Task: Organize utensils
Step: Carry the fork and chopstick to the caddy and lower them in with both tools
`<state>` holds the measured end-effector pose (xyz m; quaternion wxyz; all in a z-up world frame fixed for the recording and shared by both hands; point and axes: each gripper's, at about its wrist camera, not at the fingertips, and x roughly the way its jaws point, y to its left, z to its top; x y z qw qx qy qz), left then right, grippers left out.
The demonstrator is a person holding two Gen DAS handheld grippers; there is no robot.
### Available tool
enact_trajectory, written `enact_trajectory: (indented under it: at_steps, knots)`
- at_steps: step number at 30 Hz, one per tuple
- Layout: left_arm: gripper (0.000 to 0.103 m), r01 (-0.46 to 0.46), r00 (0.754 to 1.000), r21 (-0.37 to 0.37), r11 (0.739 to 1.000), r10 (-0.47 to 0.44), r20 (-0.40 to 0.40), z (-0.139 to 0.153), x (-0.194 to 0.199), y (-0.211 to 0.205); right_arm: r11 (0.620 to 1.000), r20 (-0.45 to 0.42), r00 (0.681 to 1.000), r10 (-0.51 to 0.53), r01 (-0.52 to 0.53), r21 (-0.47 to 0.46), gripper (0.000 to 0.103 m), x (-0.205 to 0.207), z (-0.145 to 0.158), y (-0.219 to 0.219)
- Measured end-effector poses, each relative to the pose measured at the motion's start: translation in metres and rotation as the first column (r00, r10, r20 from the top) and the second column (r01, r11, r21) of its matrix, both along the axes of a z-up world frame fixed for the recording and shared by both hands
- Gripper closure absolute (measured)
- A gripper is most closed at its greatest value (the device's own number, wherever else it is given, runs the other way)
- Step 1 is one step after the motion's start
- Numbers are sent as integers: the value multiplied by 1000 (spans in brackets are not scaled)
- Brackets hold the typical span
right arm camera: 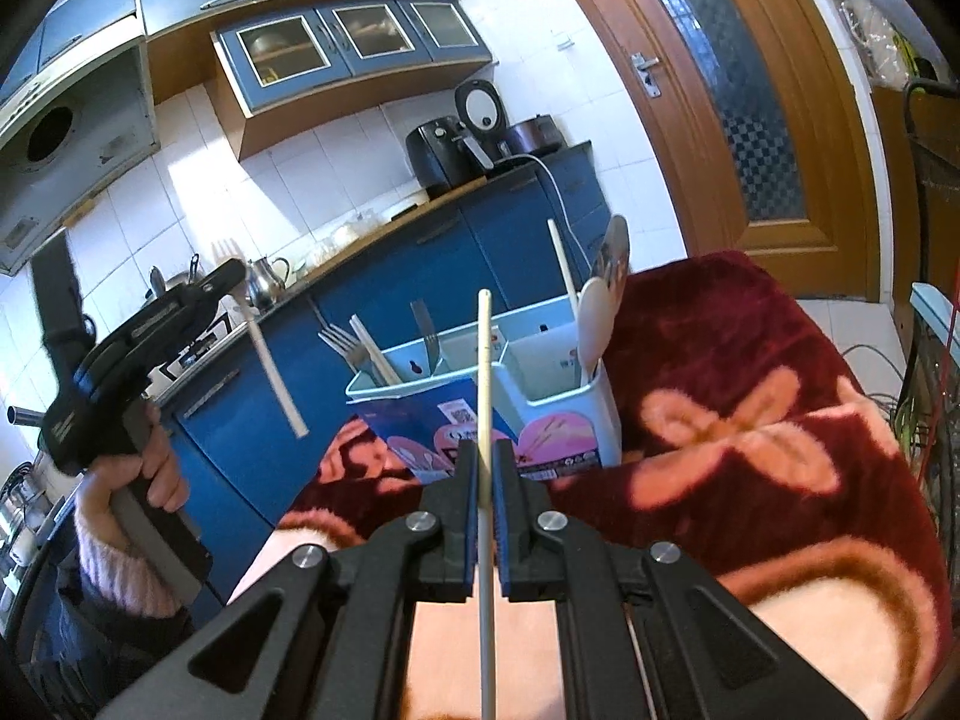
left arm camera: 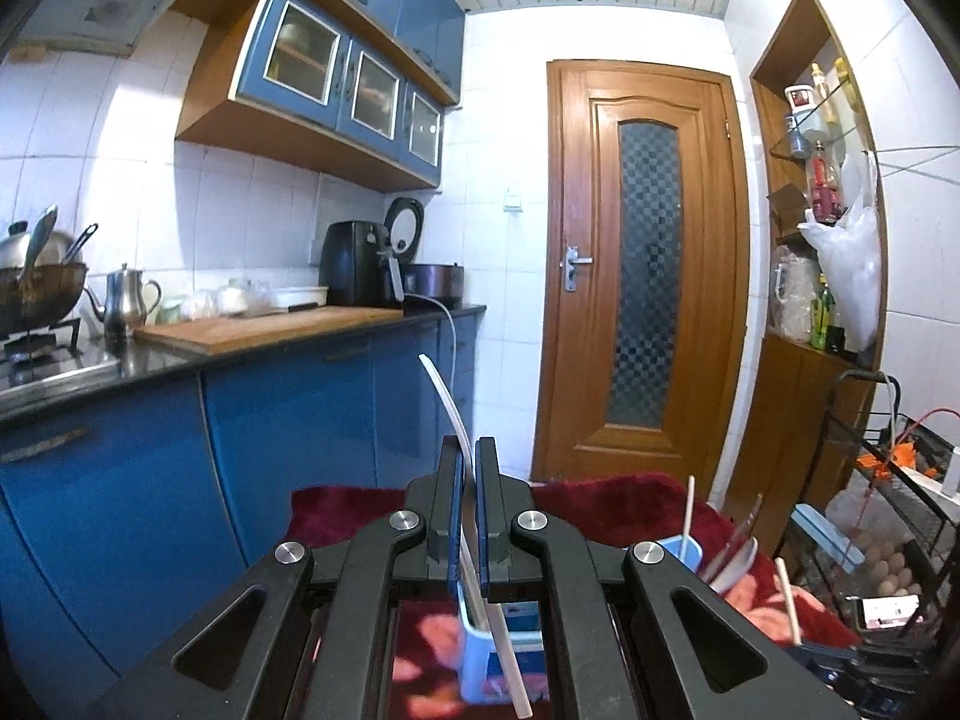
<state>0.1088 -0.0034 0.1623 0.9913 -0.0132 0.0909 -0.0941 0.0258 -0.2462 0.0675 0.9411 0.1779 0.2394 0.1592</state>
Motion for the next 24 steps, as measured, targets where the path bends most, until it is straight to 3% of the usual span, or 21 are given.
enact_trajectory:
  at_steps: [18,24]
  knots:
    - [100,-1,999,16,1000,0,49,-10,48,-14,1000,94,996,-4,5,-15,97,20,9,-6]
    - [99,-11,999,10,1000,10,51,-19,54,-17,999,193,981,-24,30,-30,97,36,30,0]
